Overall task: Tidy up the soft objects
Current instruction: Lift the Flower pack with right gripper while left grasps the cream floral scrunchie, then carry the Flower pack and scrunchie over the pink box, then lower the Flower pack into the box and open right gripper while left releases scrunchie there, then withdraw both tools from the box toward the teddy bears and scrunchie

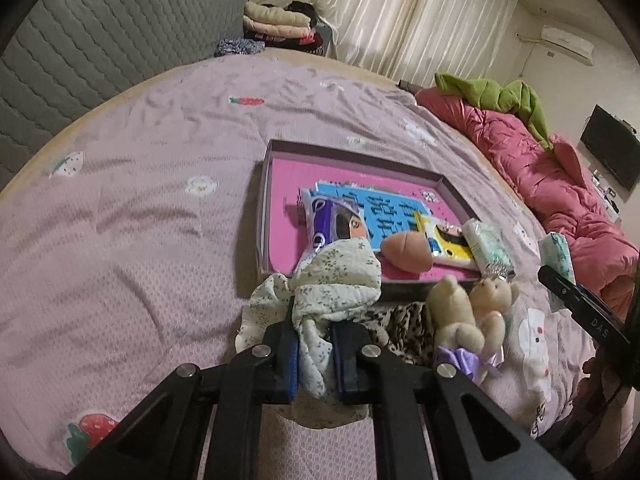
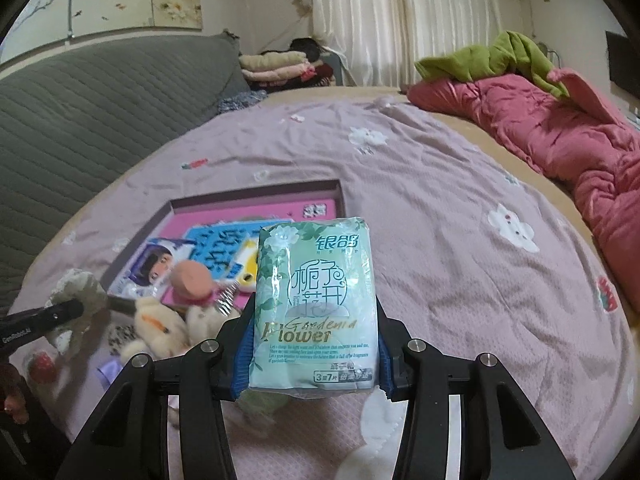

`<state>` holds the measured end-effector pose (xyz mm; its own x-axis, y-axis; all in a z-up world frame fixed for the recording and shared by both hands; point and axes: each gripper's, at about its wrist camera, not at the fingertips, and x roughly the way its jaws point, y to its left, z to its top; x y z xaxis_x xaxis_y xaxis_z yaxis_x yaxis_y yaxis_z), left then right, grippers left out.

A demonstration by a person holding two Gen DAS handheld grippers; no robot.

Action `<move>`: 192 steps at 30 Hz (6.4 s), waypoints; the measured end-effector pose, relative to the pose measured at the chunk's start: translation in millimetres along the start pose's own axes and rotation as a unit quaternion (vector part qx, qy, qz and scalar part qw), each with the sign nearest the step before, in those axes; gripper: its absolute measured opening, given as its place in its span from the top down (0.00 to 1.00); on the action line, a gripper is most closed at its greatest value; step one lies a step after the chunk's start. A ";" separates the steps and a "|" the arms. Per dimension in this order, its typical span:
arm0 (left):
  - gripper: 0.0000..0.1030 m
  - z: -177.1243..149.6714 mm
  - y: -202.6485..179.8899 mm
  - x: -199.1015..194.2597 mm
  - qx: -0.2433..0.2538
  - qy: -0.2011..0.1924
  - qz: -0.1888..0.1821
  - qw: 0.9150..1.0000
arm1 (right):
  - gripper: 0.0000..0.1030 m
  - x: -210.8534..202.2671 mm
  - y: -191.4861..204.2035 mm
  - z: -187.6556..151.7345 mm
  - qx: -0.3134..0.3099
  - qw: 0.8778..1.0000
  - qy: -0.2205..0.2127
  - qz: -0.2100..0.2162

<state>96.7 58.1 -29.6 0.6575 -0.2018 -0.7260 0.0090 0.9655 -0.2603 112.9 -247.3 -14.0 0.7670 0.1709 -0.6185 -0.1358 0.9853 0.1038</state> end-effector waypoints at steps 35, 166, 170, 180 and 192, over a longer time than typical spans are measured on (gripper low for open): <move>0.88 66.0 -13.8 31.5 0.041 -0.050 0.020 0.998 | 0.52 21.2 27.6 51.1 -0.025 0.998 -0.039 0.052; 0.48 66.4 -25.3 76.6 0.062 0.053 -0.051 0.995 | 0.32 104.9 65.4 54.7 -0.111 0.989 0.075 0.069; 0.48 68.9 -25.5 72.2 0.062 0.043 -0.047 0.996 | 0.29 102.4 66.9 55.7 -0.112 0.989 0.066 0.074; 0.47 74.4 -18.2 62.9 0.046 0.021 -0.043 0.998 | 0.28 88.0 70.7 59.9 -0.126 0.989 0.033 0.075; 0.47 77.7 -8.9 49.1 0.034 -0.004 -0.042 0.999 | 0.27 66.7 54.9 68.0 -0.100 0.992 -0.012 0.072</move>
<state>187.4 52.4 -13.5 0.6576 -0.2817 -0.6987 0.1156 0.9542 -0.2758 199.2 -181.5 3.4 0.7453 0.3129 -0.5887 -0.3655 0.9303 0.0317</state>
